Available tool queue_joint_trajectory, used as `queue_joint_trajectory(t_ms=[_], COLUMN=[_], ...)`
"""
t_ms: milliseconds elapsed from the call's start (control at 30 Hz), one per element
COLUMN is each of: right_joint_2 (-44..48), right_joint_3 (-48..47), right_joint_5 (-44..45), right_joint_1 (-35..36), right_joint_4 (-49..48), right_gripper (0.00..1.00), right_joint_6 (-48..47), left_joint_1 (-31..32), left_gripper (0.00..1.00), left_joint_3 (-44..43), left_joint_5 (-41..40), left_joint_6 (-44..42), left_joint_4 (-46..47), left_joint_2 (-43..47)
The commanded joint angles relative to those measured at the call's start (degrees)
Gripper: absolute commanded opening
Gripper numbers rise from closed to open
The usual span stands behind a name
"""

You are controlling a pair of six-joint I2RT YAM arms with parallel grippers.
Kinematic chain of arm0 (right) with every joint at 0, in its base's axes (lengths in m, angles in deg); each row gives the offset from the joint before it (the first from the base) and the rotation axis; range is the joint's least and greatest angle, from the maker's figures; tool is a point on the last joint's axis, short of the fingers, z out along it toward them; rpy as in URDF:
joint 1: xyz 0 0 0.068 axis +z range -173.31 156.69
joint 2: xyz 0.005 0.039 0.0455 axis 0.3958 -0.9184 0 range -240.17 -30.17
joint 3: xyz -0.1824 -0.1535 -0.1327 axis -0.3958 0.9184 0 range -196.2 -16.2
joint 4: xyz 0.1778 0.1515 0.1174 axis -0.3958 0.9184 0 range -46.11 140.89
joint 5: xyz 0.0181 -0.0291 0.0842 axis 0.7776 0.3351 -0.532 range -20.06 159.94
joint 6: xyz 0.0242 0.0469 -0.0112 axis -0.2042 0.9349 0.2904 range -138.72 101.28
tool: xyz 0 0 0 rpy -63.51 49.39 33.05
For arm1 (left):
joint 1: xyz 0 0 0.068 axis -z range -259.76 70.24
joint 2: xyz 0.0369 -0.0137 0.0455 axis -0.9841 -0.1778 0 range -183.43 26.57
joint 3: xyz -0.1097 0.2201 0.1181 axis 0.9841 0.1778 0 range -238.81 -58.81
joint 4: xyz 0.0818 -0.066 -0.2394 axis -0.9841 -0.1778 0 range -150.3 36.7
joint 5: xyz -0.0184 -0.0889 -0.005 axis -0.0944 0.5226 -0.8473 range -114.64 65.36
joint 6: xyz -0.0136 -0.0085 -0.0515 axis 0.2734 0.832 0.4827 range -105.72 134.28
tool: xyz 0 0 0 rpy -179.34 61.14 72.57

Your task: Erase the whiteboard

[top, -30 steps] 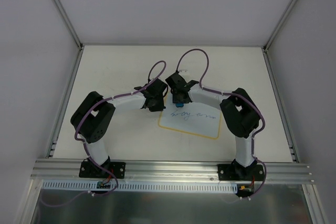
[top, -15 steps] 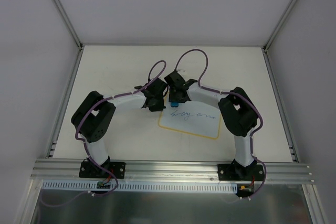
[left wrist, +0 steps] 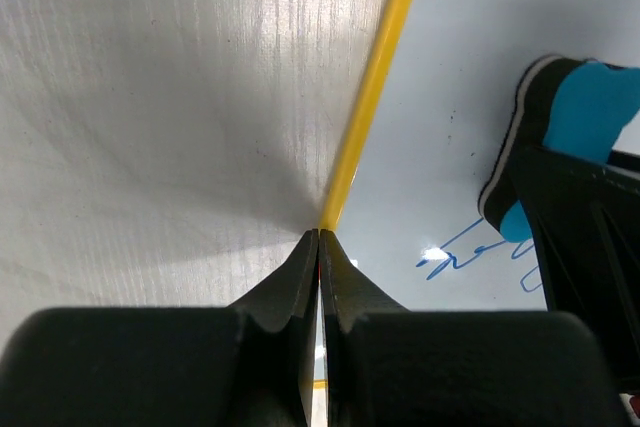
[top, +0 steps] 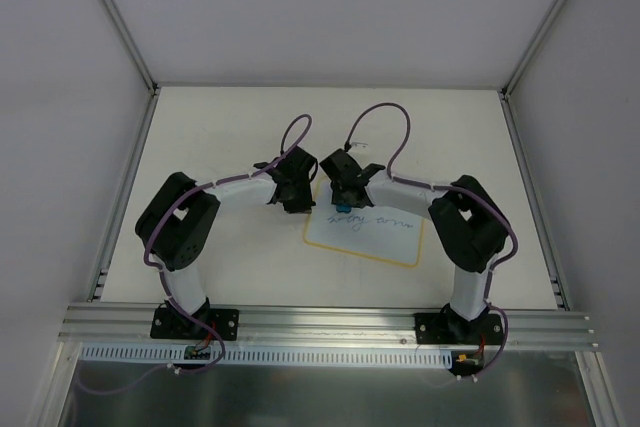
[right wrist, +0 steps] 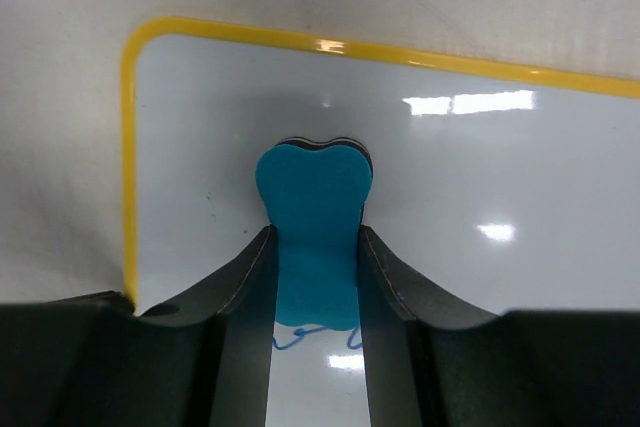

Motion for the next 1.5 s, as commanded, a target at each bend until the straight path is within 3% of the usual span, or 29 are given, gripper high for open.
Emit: queue_joint_trajectory(t_ms=[0,400,667,800,967,1100,1267,1467], right_joint_2=[0.25,12.1,21.0,15.21,5.98,1.93,2.97,9.91], right_joint_3=[5.41,20.25,26.78,23.54,10.73,5.44,5.77,13.05], right_joint_5=[6.85,5.89,3.08,-0.26,-2.98,-4.75,-0.2,7.81], right_joint_1=[0.25,-6.78,-7.58,-3.2,5.24,8.15,7.72,3.68], right_joint_4=[12.92,11.25,10.12,5.71,5.44,5.62,10.26,19.24], right_gripper=[0.06,0.05,0.05,0.04,0.03,0.03,0.03,0.01], right_joint_6=[0.6,2.53,10.45,6.33,3.33,3.24,5.61,13.16], left_joint_1=[-0.29,-0.47,-0.64,-1.08,-1.79,-1.88,-2.93,-4.25], left_gripper=[0.0,0.0,0.0,0.0,0.0,0.0,0.0,0.0], left_joint_3=[3.82,3.29,3.2,3.46,3.29,3.03,3.11,3.03], left_joint_5=[0.3,0.83,0.75,0.74,1.1,1.1,1.27,1.54], left_joint_6=[-0.1,-1.33,-1.68,-1.68,-1.59,-1.5,-1.42,-1.68], left_joint_4=[-8.84,-8.84,-8.84,-8.84,-8.84,-8.84,-8.84,-8.92], left_joint_2=[-5.0,-4.56,-3.86,-3.41,-3.15,-3.06,-2.97,-2.8])
